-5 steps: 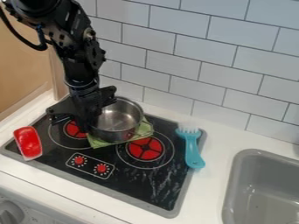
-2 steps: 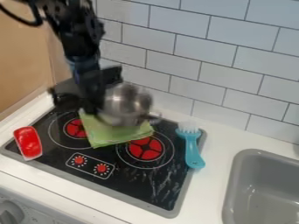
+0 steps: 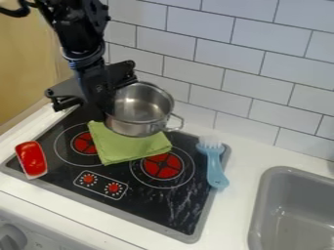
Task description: Move the silver pot to the bottom right of the stove
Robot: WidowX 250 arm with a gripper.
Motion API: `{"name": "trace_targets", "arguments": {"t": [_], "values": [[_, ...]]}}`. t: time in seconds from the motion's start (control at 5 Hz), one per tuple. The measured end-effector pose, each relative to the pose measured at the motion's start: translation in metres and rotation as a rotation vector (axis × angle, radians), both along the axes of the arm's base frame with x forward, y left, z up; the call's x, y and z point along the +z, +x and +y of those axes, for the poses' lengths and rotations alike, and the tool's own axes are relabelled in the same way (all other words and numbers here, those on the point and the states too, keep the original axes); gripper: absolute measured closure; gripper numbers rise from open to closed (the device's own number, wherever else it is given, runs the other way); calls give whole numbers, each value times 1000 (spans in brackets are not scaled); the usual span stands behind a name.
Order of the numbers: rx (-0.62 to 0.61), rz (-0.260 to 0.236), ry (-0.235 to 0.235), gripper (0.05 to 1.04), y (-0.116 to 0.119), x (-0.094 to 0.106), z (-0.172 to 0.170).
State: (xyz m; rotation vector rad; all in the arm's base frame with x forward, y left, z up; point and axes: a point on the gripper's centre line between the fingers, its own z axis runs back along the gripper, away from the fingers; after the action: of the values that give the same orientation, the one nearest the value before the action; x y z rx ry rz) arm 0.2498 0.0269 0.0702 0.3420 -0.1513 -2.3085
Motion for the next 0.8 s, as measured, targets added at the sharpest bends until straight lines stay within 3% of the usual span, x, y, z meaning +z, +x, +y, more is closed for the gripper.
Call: {"name": "trace_targets", "arguments": {"t": [0.4, 0.8], "values": [[-136, 13, -38, 1031, -34, 1, -28], [-280, 58, -34, 1031, -56, -12, -58]]}}
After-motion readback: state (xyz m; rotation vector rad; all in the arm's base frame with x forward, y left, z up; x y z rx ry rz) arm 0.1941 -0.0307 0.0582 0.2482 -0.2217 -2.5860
